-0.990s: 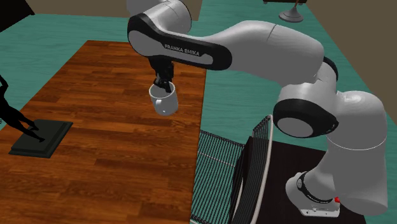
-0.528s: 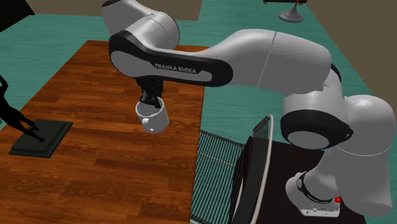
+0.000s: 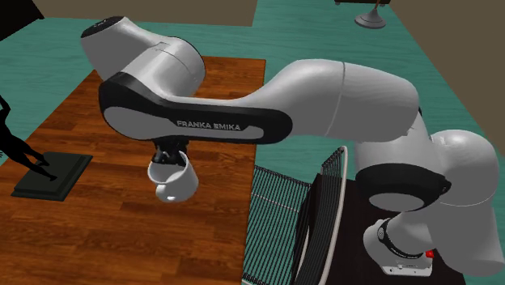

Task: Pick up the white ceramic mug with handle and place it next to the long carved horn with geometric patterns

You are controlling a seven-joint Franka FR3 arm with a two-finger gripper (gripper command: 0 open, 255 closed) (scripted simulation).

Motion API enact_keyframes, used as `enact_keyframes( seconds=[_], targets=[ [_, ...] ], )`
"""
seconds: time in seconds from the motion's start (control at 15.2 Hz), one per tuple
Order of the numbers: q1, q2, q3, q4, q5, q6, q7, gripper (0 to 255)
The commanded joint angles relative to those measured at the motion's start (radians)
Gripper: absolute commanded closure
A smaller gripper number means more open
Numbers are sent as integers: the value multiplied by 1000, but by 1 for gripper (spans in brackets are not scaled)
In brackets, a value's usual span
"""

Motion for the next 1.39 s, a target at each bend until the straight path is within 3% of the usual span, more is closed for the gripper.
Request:
enact_keyframes(
  seconds=[0.0, 0.2, 0.4, 0.73, 1.32],
  targets=[
    [30, 18, 10, 34, 1, -14, 43, 255],
    [68, 77, 24, 134, 6, -52, 102, 255],
    [96, 176, 39, 307, 12, -122, 160, 255],
    [113, 96, 34, 98, 7, 6, 150, 255],
    [126, 51, 32, -100, 4, 158, 141, 255]
  ],
)
